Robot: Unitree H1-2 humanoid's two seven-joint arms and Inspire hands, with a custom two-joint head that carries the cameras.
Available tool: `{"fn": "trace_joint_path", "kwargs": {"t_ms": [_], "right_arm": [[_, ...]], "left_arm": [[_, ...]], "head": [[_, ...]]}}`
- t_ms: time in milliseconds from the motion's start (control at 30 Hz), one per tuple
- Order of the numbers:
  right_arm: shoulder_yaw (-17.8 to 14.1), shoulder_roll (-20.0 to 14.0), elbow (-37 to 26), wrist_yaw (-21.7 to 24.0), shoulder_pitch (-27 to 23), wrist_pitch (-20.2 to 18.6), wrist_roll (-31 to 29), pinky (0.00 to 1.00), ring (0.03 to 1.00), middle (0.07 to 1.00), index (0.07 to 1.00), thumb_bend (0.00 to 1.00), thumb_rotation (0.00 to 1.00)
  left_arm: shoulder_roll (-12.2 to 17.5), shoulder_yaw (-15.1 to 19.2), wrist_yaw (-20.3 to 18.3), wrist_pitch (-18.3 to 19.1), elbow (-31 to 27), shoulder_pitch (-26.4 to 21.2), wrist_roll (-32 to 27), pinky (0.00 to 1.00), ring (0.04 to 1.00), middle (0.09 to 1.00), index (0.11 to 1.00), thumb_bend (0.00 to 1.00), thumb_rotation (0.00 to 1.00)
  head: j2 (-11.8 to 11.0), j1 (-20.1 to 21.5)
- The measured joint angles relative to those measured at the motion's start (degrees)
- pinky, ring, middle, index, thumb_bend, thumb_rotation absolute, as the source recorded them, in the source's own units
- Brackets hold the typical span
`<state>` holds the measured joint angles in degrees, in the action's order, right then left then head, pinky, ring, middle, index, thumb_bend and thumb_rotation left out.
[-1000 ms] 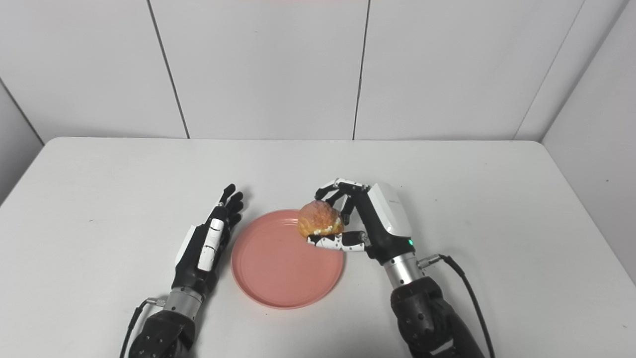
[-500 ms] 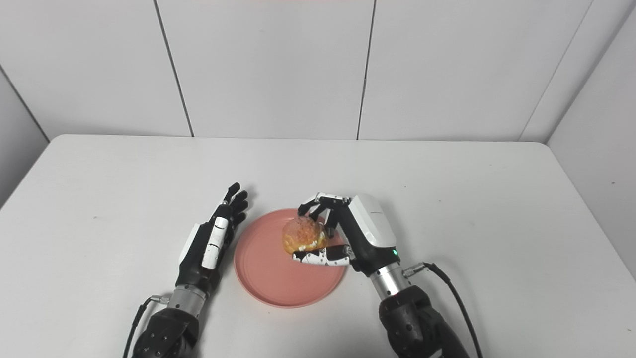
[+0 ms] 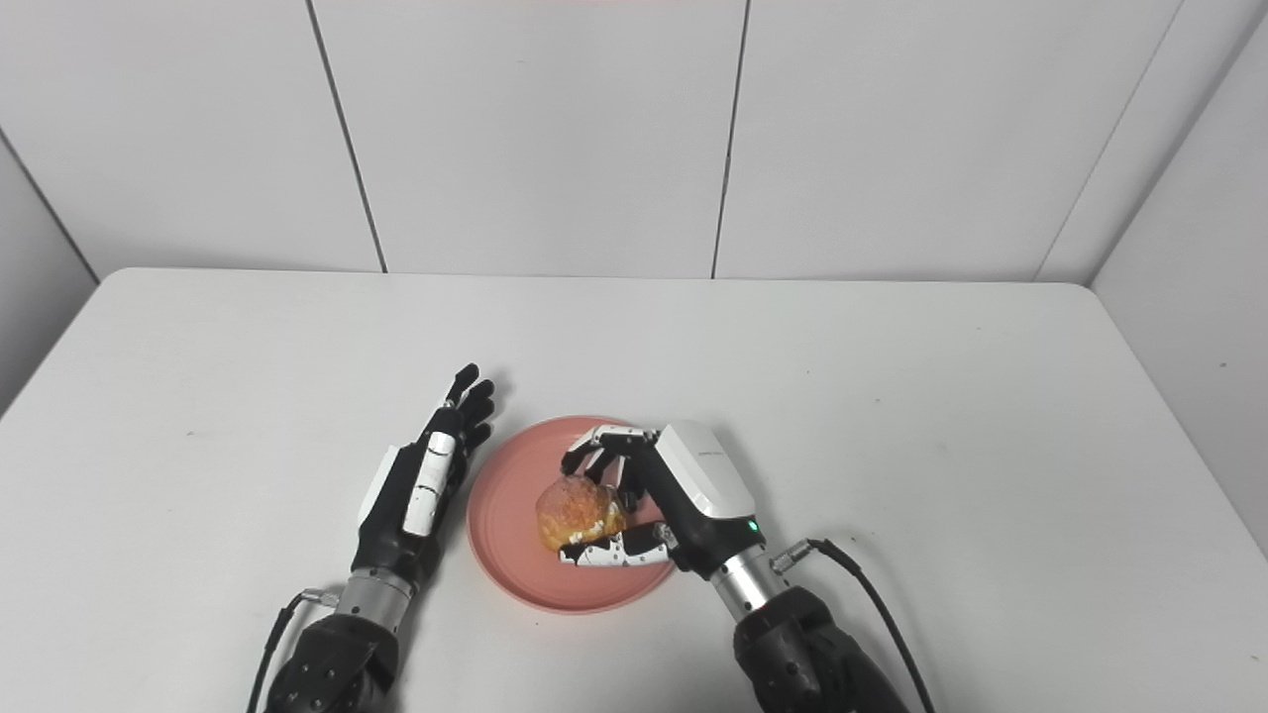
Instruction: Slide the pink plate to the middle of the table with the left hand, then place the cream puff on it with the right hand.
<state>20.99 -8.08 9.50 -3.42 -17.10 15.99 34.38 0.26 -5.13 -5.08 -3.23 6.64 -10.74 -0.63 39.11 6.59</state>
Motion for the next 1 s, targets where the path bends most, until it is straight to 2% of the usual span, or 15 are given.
{"fn": "trace_joint_path", "kwargs": {"t_ms": [133,167,200,233,333,400,433,467,533,700,833,1000], "right_arm": [[0.2,-0.22,0.3,0.18,-0.16,0.59,0.43,0.53,0.623,0.531,0.469,0.51,0.0],[0.2,-0.37,0.3,0.18,-0.23,0.79,0.72,0.56,0.645,0.596,0.48,0.51,0.04],[0.2,-0.52,0.34,0.15,-0.31,1.11,1.11,0.56,0.65,0.621,0.483,0.5,0.06],[0.21,-0.68,0.53,-0.01,-0.43,1.98,1.47,0.59,0.683,0.694,0.492,0.5,0.1],[0.34,-1.28,1.31,-0.69,-0.86,3.99,2.41,0.68,0.774,0.793,0.498,0.5,0.13],[0.35,-1.62,1.3,-0.69,-0.92,4.86,2.49,0.72,0.813,0.825,0.499,0.49,0.13],[0.36,-1.82,1.28,-0.69,-0.92,5.27,2.63,0.73,0.822,0.832,0.499,0.49,0.14],[0.37,-1.98,1.26,-0.69,-0.92,5.49,2.77,0.76,0.846,0.85,0.694,0.48,0.13],[0.4,-2.38,0.99,-0.67,-0.92,5.91,3.41,0.78,0.858,0.863,0.76,0.47,0.15],[0.38,-2.73,0.2,-0.85,-0.93,6.48,4.73,0.8,0.876,0.887,0.792,0.51,0.18],[0.38,-2.93,0.15,-0.93,-0.93,7.03,5.33,0.81,0.879,0.902,0.795,0.54,0.3],[0.29,-3.35,0.14,-1.79,-0.93,7.47,6.49,0.85,0.881,0.906,0.807,0.56,0.35]], "left_arm": [[0.04,-0.05,0.0,-0.01,0.02,0.0,0.0,0.95,0.957,0.954,0.94,0.65,1.0],[0.04,-0.05,0.0,-0.02,0.02,0.0,0.0,0.95,0.955,0.952,0.939,0.65,1.0],[0.04,-0.05,0.0,-0.02,0.02,0.0,0.0,0.95,0.955,0.952,0.939,0.65,1.0],[0.04,-0.05,0.0,-0.02,0.02,0.0,0.0,0.95,0.955,0.954,0.941,0.65,1.0],[0.04,-0.07,0.0,-0.08,0.02,0.0,0.01,0.94,0.951,0.953,0.941,0.65,1.0],[0.05,-0.08,0.0,-0.12,0.04,0.0,0.02,0.94,0.948,0.953,0.939,0.64,1.0],[0.06,-0.08,0.0,-0.12,0.04,0.0,0.02,0.94,0.947,0.953,0.938,0.64,1.0],[0.06,-0.08,0.0,-0.12,0.04,0.0,0.02,0.95,0.95,0.957,0.939,0.64,1.0],[0.07,-0.08,0.0,-0.13,0.05,0.0,0.01,0.95,0.95,0.958,0.939,0.64,1.0],[0.07,-0.06,0.0,-0.14,0.06,0.0,-0.14,0.95,0.949,0.956,0.936,0.63,1.0],[0.06,-0.05,0.0,-0.15,0.06,0.0,-0.14,0.95,0.951,0.955,0.936,0.62,1.0],[0.02,-0.05,0.03,-0.14,0.02,0.0,-0.12,0.96,0.952,0.955,0.933,0.62,1.0]], "head": [[-0.09,-0.17],[-0.09,-0.17],[-0.09,-0.17],[-0.09,-0.17],[0.0,-0.17],[0.0,-0.17],[0.0,-0.17],[0.0,-0.17],[0.0,-0.17],[0.0,-0.17],[0.0,-0.17],[0.0,-0.17]]}}
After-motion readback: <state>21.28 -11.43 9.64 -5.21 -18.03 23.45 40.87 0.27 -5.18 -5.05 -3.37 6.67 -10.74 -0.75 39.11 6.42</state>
